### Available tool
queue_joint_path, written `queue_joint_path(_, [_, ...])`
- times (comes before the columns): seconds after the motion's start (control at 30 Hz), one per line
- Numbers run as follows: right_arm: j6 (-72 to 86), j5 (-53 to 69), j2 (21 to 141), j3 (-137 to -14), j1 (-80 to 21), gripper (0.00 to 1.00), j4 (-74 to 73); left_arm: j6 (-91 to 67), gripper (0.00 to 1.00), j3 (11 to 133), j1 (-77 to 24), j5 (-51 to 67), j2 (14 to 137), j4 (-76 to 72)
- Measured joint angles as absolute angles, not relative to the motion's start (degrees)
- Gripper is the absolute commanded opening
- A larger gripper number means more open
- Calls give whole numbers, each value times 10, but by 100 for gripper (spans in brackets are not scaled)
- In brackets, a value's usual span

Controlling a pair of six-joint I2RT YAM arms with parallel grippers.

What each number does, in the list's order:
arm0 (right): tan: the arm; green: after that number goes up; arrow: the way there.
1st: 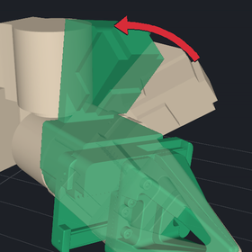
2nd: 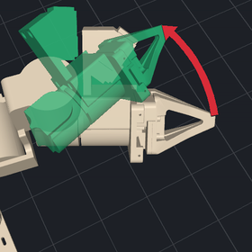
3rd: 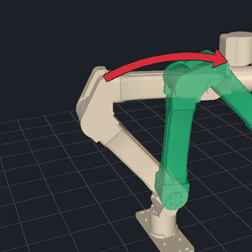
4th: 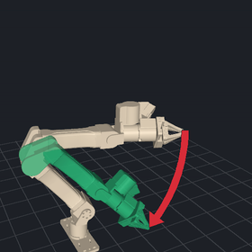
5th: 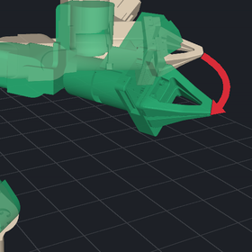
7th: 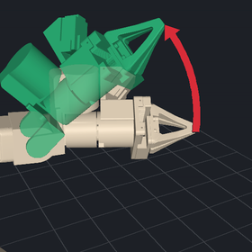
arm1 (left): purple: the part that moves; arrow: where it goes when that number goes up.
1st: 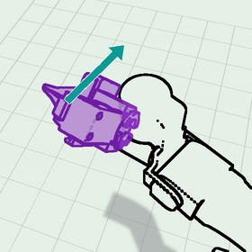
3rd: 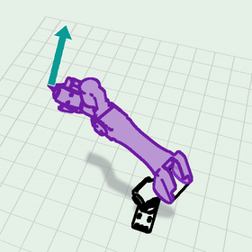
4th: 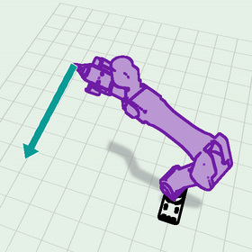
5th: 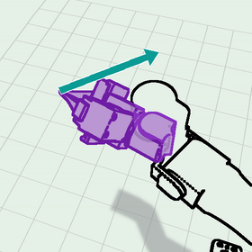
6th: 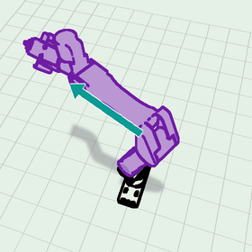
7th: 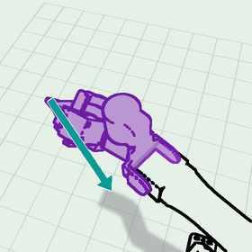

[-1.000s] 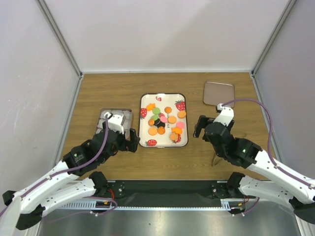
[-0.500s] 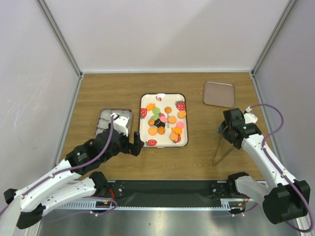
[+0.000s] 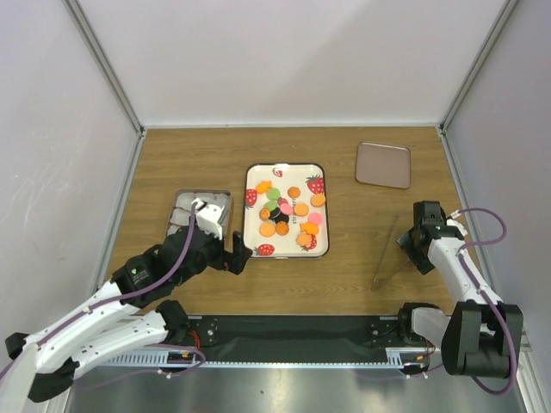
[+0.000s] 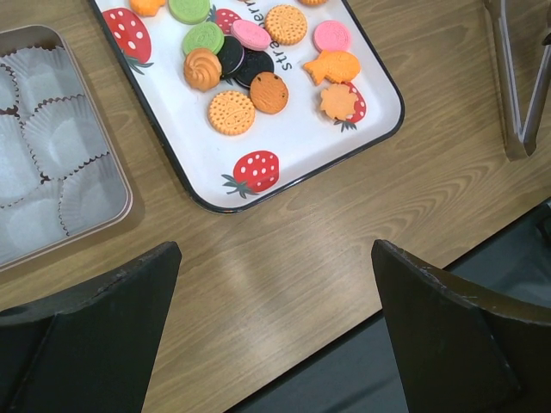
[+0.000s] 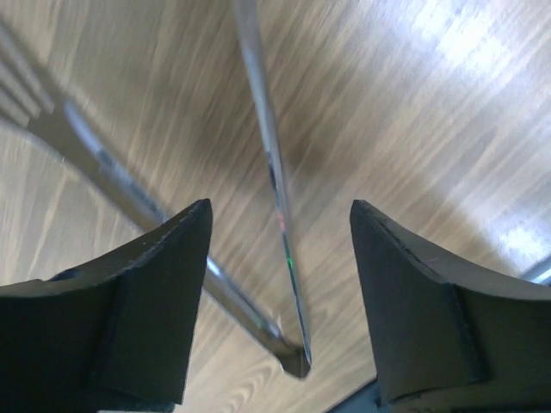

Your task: Pack the cookies

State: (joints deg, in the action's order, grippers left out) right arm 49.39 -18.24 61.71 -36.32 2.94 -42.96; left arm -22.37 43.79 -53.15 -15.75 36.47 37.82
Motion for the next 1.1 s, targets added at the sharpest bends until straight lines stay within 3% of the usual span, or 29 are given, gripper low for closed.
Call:
queue_joint_path(0.27, [467,-175,690,-345,75,58,-348,-224,100,438,-531,-156,364,378])
queue_joint_path(0.37, [452,-176,711,-345,81,43,-326,-224,100,438,-531,-153,366,378])
queue_joint_path(0.53, [425,-174,731,-345,91,0,-301,-224,100,438,-531,-150,377,378])
queue_joint_path(0.83, [375,-143,706,-385,94,0,-317,-226,100,438,-516,-119,413,377])
queue_joint_path(0.97, [362,-90,652,-424,77,0,-322,-233,100,438,-433,-46,417,366])
queue_joint_path(1.1, [371,-45,633,-486,-25,0,-301,-251,100,438,-332,67,422,326])
